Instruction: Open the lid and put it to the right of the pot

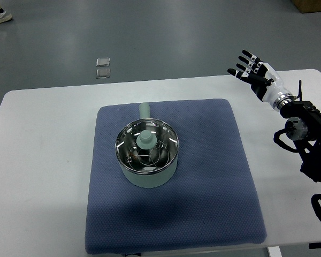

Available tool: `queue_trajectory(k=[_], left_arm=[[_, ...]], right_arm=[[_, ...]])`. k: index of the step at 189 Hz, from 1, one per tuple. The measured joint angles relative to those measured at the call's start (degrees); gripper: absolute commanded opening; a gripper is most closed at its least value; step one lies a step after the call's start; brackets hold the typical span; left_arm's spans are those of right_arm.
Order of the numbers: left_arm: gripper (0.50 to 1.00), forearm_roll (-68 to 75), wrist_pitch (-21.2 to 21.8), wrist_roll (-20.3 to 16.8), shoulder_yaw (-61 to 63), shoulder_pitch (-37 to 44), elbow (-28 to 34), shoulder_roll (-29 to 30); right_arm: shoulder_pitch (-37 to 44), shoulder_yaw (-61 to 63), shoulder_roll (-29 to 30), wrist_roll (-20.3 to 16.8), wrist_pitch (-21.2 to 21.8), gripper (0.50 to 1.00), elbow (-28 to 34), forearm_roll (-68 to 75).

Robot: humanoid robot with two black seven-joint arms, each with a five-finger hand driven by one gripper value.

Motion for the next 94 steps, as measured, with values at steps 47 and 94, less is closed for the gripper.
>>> queue_trajectory(k=[47,94], left_arm=[[1.0,0.0,0.0,0.0,0.0,0.0,-0.2,0.0],[1.0,0.0,0.0,0.0,-0.1,0.0,-0.2,0.0]], right_arm=[[0.3,0.1,0.1,0.3,0.0,0.944,-0.1,0.0],[0.2,0.3,0.4,0.3,0.5,0.944,-0.1,0.1]])
